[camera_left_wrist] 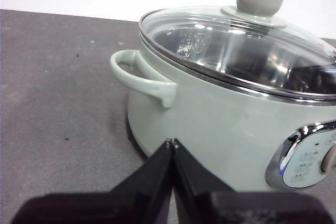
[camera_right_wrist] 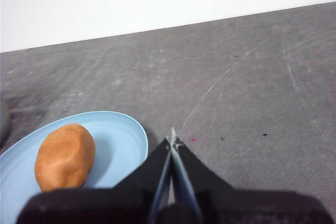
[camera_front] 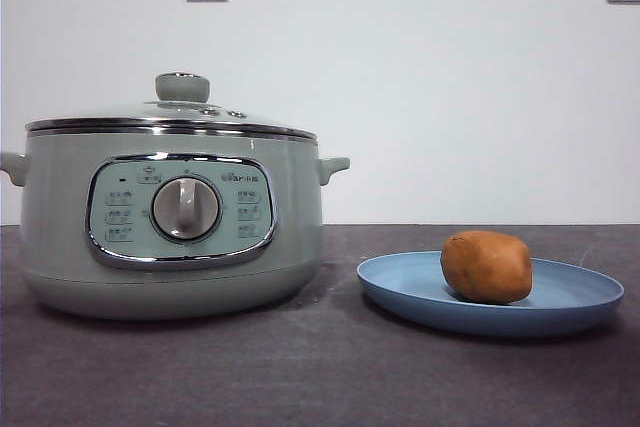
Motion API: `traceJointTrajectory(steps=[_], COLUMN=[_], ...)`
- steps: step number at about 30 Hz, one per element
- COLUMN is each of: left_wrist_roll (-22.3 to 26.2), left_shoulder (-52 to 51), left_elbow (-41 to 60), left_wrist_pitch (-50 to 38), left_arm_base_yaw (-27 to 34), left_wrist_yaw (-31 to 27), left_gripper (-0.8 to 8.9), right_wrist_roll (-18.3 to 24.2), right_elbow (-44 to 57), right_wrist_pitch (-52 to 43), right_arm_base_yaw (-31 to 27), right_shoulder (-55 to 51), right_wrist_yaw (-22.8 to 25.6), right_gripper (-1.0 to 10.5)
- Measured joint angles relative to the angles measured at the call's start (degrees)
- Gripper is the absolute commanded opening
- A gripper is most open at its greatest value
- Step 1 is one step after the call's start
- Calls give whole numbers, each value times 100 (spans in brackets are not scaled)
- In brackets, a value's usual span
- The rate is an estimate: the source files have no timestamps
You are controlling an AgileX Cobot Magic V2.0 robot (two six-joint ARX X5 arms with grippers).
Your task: Take the potato out from the steamer,put the potato on the plate,close the lid
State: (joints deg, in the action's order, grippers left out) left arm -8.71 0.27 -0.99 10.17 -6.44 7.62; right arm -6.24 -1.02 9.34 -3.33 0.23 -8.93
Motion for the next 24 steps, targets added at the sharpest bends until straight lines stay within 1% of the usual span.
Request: traceJointTrajectory(steps=[24], left_wrist_roll=[0], left_shoulder=[0], left_elbow=[0], left_wrist_pitch=[0], left_arm_base_yaw=[2], left_wrist_yaw=[0], left_gripper=[0], right_wrist_roll=[0], right_elbow=[0], right_wrist_pitch=[0], right_arm_base_yaw=[81], right_shoulder=[0], right_wrist_yaw=[13], right_gripper=[0])
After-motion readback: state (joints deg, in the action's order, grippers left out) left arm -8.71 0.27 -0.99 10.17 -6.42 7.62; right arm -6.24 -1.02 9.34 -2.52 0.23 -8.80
